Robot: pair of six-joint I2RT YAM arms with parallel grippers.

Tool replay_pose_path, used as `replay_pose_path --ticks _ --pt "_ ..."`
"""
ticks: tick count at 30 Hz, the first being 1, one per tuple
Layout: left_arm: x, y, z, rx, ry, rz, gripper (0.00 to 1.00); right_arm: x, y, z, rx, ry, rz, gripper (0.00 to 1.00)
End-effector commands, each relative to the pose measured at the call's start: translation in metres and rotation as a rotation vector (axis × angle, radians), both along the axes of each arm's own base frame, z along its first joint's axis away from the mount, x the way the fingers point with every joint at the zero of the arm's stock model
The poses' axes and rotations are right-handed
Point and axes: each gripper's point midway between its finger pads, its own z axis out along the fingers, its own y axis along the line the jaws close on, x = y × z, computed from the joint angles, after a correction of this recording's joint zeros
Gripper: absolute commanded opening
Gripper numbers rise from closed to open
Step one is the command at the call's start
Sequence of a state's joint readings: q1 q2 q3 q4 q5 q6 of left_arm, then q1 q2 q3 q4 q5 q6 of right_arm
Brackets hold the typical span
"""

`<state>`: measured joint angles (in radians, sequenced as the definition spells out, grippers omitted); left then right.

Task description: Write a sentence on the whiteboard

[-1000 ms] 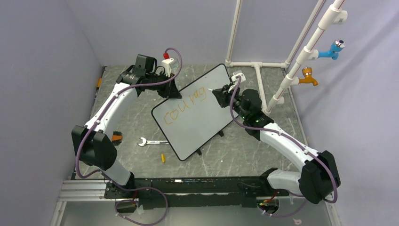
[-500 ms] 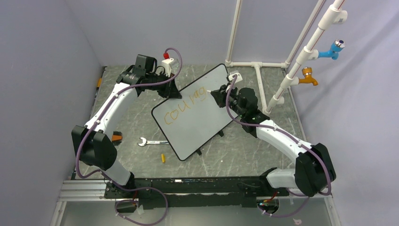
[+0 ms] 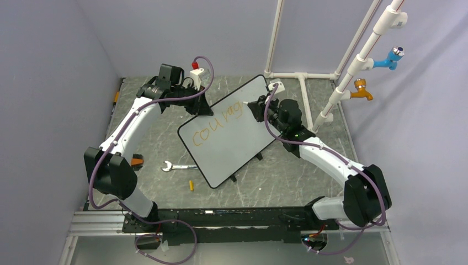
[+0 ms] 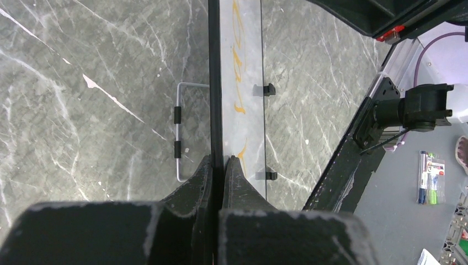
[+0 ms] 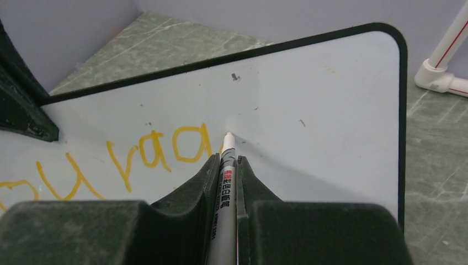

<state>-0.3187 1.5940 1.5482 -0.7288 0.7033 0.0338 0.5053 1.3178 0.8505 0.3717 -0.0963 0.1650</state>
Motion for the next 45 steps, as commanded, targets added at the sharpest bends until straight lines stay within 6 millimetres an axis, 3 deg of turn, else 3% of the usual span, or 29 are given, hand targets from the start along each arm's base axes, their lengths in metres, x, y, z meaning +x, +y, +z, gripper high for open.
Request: replay_pose_path --ticks 1,16,30,45 --pt "0.0 0.005 -0.007 0.088 -0.102 -0.048 0.0 0.013 -0.002 0.031 0.03 -0.064 -0.035 0.0" --pt "0.0 0.005 -0.006 0.089 -0.103 -0.045 0.0 0.009 0.012 0.034 0.038 -0.037 0.042 0.0" --pt "0.0 0.005 -0.006 0.089 -0.105 -0.042 0.0 -0.003 0.013 0.0 0.014 0.042 0.068 0.0" --pt "0.0 0.006 -0.006 0.091 -0.107 -0.041 0.0 -0.005 -0.008 -0.026 -0.045 0.086 -0.019 0.0"
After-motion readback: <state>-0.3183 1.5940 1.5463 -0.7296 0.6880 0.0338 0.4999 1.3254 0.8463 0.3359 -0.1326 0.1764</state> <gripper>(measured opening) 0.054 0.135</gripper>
